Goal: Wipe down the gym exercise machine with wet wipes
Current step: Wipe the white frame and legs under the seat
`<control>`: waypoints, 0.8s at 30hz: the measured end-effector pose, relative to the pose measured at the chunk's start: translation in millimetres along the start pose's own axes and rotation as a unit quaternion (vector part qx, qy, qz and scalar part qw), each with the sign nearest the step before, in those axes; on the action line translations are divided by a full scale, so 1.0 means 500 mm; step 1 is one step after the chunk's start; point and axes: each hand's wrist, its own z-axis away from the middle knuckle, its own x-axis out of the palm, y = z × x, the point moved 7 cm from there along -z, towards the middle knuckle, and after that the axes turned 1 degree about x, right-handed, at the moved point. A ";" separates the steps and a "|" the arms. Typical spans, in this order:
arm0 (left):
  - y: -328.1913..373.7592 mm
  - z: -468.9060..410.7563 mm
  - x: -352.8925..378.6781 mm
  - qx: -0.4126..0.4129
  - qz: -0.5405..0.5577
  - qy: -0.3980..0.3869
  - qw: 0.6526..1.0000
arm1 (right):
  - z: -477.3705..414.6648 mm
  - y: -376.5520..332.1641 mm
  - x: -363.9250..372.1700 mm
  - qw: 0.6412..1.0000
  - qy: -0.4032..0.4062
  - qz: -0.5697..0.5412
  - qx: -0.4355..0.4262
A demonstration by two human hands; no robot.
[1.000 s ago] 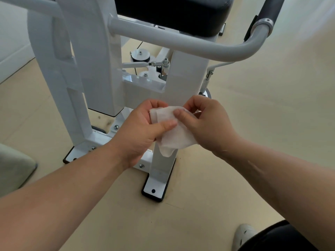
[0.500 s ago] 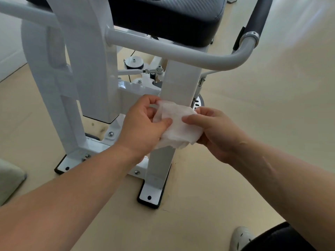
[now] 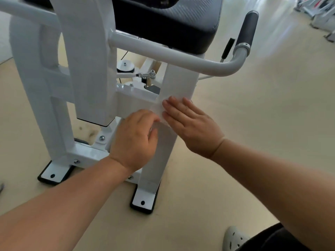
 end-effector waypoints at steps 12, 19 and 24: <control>0.000 0.007 -0.010 -0.079 0.118 -0.001 0.990 | -0.017 0.076 -0.077 0.999 0.007 -0.052 0.015; -0.008 -0.009 -0.002 -0.264 0.347 -0.079 0.896 | 0.013 0.050 -0.045 0.803 -0.057 -0.494 0.330; -0.010 -0.006 -0.005 -0.322 0.340 -0.054 0.882 | 0.016 0.084 -0.041 0.748 0.001 -0.523 0.409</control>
